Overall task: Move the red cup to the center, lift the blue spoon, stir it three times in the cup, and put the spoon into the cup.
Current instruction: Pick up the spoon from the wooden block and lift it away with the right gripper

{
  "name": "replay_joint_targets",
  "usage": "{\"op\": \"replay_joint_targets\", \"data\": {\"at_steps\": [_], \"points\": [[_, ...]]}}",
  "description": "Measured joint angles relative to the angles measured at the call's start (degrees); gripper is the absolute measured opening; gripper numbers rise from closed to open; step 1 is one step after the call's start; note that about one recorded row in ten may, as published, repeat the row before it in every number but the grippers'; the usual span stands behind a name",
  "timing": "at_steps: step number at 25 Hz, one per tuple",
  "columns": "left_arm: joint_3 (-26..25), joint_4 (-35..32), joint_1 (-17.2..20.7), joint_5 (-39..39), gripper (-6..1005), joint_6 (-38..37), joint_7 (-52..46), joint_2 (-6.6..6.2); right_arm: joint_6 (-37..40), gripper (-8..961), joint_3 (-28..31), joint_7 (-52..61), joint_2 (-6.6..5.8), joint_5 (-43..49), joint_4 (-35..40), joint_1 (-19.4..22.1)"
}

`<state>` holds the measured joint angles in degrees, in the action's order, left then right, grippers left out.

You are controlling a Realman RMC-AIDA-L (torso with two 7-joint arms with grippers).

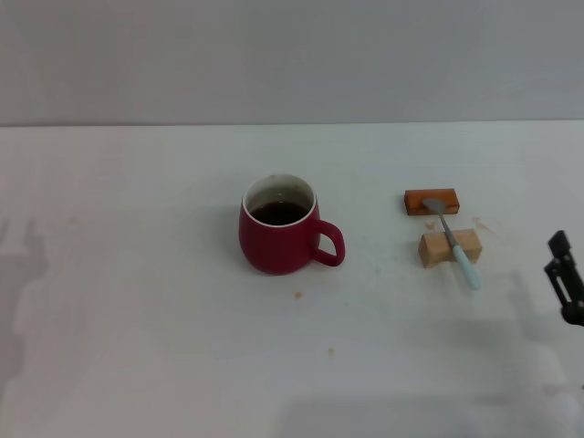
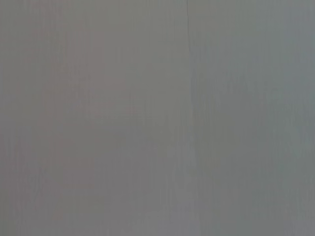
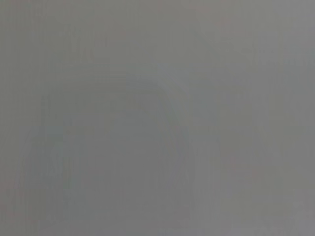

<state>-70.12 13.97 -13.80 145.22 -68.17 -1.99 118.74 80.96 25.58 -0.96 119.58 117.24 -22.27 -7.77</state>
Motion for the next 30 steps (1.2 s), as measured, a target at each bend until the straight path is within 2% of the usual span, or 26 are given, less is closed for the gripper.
{"op": "replay_joint_targets", "data": {"at_steps": [4, 8, 14, 23, 30], "points": [[0.0, 0.0, 0.0, 0.0, 217, 0.1, 0.0, 0.01, -2.3, 687, -0.9, 0.0, 0.06, 0.0, -0.2, -1.1], [0.1, -0.2, 0.0, 0.0, 443, 0.1, 0.0, 0.00, -4.8, 687, -1.7, 0.0, 0.06, 0.1, -1.0, -1.8], [0.4, -0.6, -0.5, 0.0, 683, 0.1, 0.0, 0.00, -6.2, 686, -3.1, 0.0, 0.05, 0.0, -1.4, -1.8], [0.5, -0.6, -0.8, 0.0, 847, 0.6, 0.0, 0.00, -10.5, 686, -2.6, 0.0, 0.03, -0.2, -2.1, -2.1], [0.6, -0.6, -0.8, 0.1, 847, 0.7, 0.0, -0.01, -13.3, 687, -2.4, 0.0, 0.03, -0.2, -2.2, -2.9]]}}
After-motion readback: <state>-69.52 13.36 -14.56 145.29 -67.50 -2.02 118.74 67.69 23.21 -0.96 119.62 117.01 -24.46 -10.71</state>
